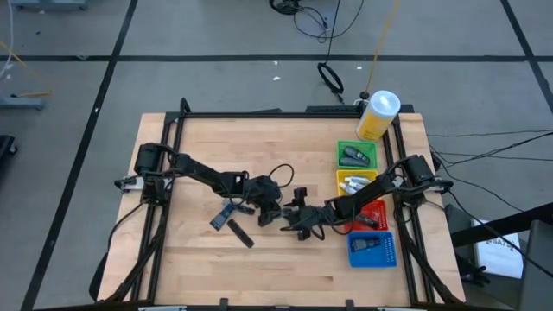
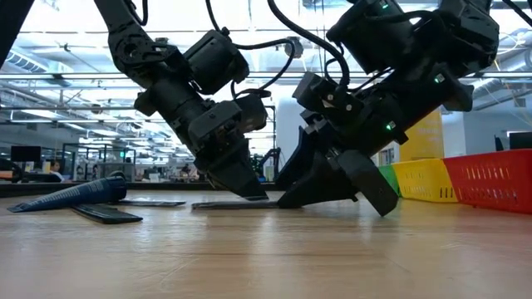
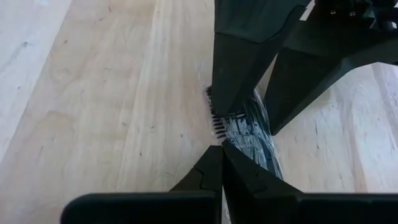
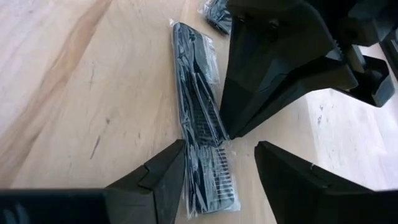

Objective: Pick & Place Travel size toiletries
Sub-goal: Put the black comb into the red basket

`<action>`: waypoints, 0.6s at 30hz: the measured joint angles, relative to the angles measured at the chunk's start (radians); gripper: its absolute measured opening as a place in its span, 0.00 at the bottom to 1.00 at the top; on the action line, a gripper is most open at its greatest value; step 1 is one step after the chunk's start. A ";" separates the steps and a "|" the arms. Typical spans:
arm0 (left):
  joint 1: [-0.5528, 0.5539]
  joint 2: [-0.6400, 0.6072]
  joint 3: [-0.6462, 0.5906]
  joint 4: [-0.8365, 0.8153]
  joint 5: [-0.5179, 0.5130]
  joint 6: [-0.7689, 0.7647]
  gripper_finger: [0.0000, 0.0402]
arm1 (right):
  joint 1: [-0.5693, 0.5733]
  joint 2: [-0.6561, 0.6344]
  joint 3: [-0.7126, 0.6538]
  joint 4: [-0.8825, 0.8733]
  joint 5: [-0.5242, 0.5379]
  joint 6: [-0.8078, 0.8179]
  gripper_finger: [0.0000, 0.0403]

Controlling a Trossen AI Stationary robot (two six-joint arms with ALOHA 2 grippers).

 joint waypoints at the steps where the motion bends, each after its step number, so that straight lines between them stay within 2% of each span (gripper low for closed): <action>1: 0.000 0.000 0.000 0.000 -0.001 0.000 0.01 | 0.000 0.000 0.000 0.002 0.006 0.000 0.46; 12: -0.001 0.001 0.000 0.010 -0.021 0.007 0.02 | -0.004 0.002 0.001 0.056 0.061 -0.002 0.46; 18: -0.010 0.001 0.000 0.020 -0.023 0.017 0.01 | -0.006 0.001 0.001 0.051 0.003 -0.002 0.46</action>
